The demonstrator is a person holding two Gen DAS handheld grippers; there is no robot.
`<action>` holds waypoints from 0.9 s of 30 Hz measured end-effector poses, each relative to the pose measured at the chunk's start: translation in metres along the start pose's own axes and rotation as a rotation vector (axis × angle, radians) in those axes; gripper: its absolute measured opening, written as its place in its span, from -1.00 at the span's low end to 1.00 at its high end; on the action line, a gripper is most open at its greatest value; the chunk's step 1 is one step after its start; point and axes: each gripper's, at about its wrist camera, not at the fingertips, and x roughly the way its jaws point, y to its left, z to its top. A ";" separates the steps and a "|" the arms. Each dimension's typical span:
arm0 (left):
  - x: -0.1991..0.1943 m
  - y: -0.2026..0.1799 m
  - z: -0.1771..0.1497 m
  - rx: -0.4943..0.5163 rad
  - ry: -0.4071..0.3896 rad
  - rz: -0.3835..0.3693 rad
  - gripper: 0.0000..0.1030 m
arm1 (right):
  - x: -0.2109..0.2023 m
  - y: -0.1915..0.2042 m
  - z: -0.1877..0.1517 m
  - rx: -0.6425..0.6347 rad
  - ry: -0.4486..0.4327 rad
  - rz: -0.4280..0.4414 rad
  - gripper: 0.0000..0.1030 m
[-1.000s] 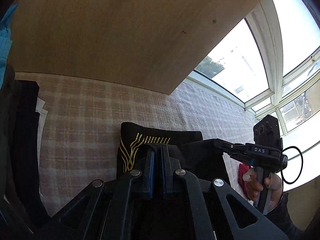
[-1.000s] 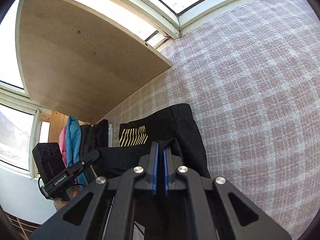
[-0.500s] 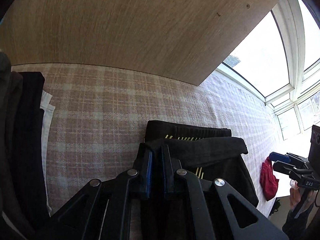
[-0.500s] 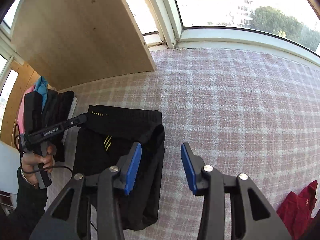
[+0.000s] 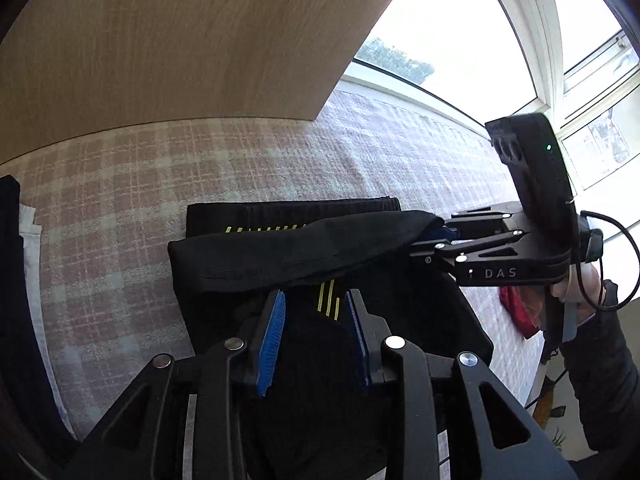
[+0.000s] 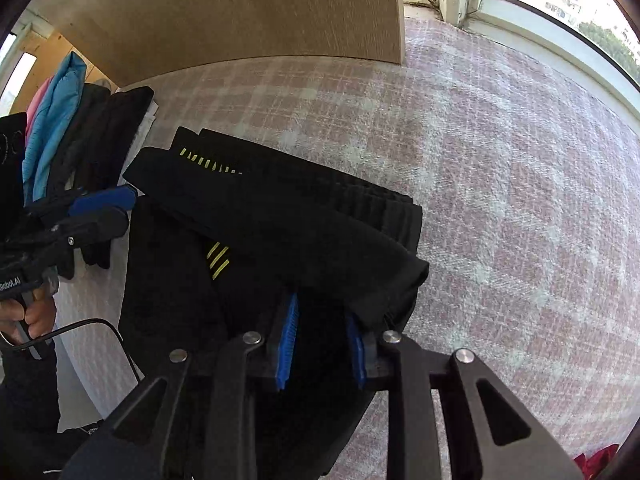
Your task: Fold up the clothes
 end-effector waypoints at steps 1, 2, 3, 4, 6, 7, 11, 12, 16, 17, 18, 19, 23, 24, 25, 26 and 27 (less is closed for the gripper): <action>0.005 0.002 0.005 0.001 0.000 0.033 -0.45 | -0.001 -0.003 0.005 0.008 0.001 0.006 -0.55; 0.004 0.006 0.011 -0.018 -0.024 0.062 -0.45 | -0.008 -0.008 0.009 0.030 -0.026 0.006 -0.55; -0.002 0.012 0.015 -0.054 -0.062 0.075 -0.45 | -0.017 -0.013 0.012 0.059 -0.067 0.003 -0.55; -0.009 0.017 0.019 -0.089 -0.101 0.080 -0.45 | -0.030 -0.021 0.015 0.101 -0.130 -0.016 -0.55; -0.031 0.022 0.020 -0.120 -0.172 0.060 -0.40 | -0.056 -0.031 0.010 0.162 -0.232 -0.055 -0.54; -0.040 0.021 0.017 -0.105 -0.183 0.078 -0.39 | -0.066 -0.033 0.005 0.168 -0.249 -0.052 -0.54; -0.069 0.012 -0.010 -0.055 -0.190 0.087 -0.38 | -0.087 0.010 -0.042 -0.039 -0.232 -0.013 -0.54; -0.073 0.009 -0.020 -0.044 -0.178 0.083 -0.38 | -0.087 0.028 -0.057 -0.121 -0.208 -0.034 -0.51; -0.083 0.001 -0.061 -0.006 -0.112 0.110 -0.38 | -0.068 0.101 -0.111 -0.407 -0.081 -0.118 -0.37; -0.086 0.000 -0.071 0.002 -0.096 0.117 -0.38 | -0.062 0.115 -0.120 -0.458 -0.053 -0.121 -0.37; -0.088 -0.001 -0.080 0.007 -0.084 0.123 -0.38 | -0.057 0.126 -0.125 -0.500 -0.037 -0.131 -0.37; -0.091 0.001 -0.086 0.004 -0.085 0.125 -0.38 | -0.051 0.136 -0.128 -0.538 -0.026 -0.144 -0.37; -0.104 0.007 -0.109 -0.010 -0.088 0.131 -0.38 | -0.025 0.168 -0.121 -0.611 -0.004 -0.154 -0.37; -0.107 0.008 -0.115 -0.014 -0.089 0.133 -0.38 | -0.018 0.174 -0.116 -0.611 0.002 -0.133 -0.36; -0.110 0.009 -0.120 -0.017 -0.089 0.134 -0.38 | -0.012 0.180 -0.111 -0.609 0.008 -0.109 -0.34; -0.113 0.011 -0.126 -0.021 -0.090 0.136 -0.38 | -0.003 0.186 -0.106 -0.613 0.017 -0.101 -0.29; -0.117 0.012 -0.132 -0.024 -0.091 0.138 -0.38 | 0.006 0.192 -0.102 -0.619 0.028 -0.102 -0.27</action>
